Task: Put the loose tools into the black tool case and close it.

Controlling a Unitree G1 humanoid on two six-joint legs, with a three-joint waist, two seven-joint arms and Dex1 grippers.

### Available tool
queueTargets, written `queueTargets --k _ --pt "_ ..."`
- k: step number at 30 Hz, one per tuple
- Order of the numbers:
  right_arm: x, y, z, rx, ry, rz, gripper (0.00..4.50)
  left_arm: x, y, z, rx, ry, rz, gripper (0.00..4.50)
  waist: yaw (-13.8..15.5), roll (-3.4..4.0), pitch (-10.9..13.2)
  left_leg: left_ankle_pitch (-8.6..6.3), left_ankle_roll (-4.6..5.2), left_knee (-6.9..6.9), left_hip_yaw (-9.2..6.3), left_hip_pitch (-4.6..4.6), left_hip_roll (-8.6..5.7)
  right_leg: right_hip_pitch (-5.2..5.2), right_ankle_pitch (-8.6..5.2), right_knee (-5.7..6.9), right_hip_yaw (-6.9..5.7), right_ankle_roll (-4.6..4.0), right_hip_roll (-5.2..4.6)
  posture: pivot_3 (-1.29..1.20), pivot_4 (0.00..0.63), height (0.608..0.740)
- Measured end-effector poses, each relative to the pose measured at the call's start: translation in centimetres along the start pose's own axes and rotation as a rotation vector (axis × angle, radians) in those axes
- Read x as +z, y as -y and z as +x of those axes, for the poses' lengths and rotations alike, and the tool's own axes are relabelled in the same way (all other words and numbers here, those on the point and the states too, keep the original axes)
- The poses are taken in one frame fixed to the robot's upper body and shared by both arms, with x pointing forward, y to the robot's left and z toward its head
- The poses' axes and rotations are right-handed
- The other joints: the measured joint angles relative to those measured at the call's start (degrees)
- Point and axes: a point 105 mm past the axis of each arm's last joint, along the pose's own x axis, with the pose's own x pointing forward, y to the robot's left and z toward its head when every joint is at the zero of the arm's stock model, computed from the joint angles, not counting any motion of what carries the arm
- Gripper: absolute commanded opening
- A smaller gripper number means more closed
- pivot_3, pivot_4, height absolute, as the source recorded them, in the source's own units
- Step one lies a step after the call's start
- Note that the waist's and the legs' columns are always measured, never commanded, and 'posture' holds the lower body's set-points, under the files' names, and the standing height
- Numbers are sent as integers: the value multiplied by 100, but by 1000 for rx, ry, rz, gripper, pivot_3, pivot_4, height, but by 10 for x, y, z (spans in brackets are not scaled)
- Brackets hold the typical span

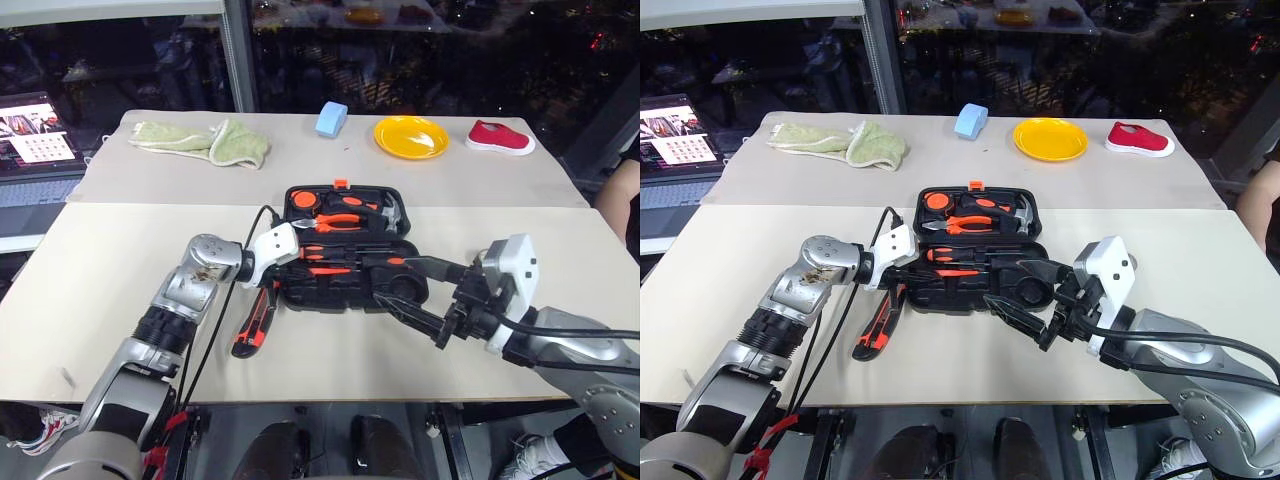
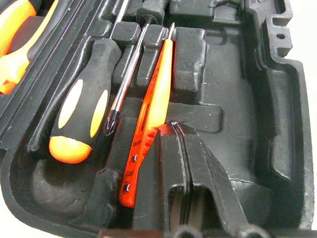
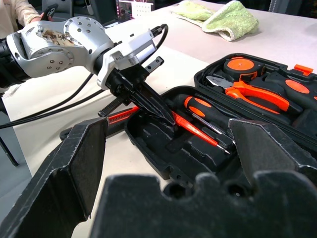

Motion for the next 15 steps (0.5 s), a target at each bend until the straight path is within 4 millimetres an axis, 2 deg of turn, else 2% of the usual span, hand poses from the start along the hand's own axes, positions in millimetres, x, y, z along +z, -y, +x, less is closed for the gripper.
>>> queueTargets --k 15 --pt "-2 0 -1 -4 -5 5 4500 -6 5 -4 3 -48 182 32 -2 2 -2 -3 2 0 0 9 0 9 0 0 2 0 -3 0 150 732"
